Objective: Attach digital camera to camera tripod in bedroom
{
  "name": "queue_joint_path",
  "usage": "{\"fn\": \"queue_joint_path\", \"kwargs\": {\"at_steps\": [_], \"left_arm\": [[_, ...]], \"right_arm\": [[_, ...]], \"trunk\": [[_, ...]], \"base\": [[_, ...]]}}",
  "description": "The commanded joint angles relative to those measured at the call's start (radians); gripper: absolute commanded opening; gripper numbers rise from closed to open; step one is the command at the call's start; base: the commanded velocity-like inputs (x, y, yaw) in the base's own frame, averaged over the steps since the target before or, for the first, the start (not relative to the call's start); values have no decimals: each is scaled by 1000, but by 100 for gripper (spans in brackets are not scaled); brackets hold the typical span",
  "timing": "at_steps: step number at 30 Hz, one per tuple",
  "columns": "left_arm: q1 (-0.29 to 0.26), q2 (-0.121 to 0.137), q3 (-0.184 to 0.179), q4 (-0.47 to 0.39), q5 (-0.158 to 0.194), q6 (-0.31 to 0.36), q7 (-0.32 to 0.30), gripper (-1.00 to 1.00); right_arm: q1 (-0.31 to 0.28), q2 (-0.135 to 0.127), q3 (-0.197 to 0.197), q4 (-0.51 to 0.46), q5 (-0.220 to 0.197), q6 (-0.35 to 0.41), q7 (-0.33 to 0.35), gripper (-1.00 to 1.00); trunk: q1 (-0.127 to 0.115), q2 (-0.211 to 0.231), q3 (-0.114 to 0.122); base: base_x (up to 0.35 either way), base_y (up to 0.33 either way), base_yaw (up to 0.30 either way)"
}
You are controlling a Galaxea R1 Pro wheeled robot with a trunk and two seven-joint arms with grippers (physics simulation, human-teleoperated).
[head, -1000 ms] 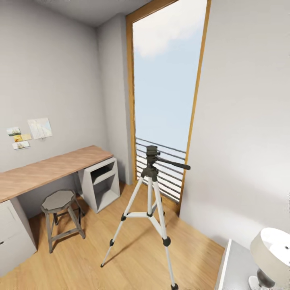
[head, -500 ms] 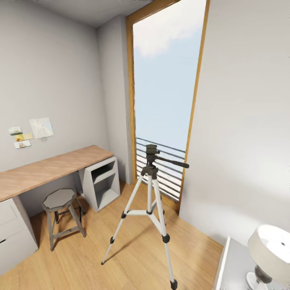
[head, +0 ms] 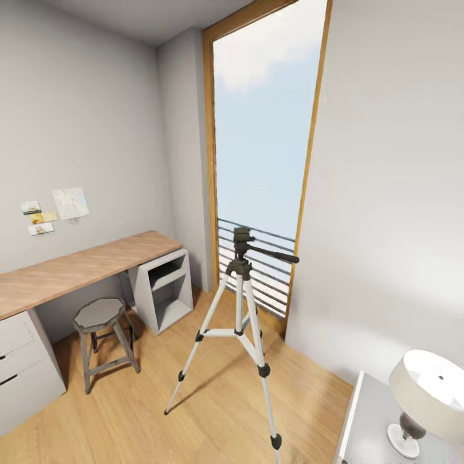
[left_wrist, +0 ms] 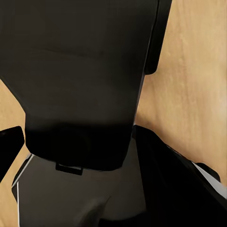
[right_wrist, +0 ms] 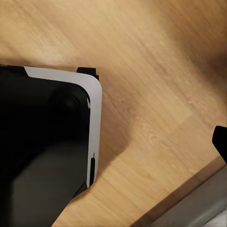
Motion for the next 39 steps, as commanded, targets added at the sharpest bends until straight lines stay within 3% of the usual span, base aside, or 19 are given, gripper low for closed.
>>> {"fn": "queue_joint_path", "kwargs": {"at_steps": [1, 30, 39], "left_arm": [[0, 0, -9, 0, 5, -2, 3, -100], [0, 0, -9, 0, 0, 0, 3, -100], [0, 0, -9, 0, 0, -1, 3, -100]], "right_arm": [[-1, -1, -8, 3, 10, -6, 2, 100], [-1, 0, -9, 3, 9, -6, 2, 100], [-1, 2, -9, 3, 9, -4, 2, 100]], "trunk": [[0, -1, 0], [0, -1, 0], [0, -1, 0]], "base": [[-8, 0, 0], [-1, -60, 0], [0, -2, -175]]}}
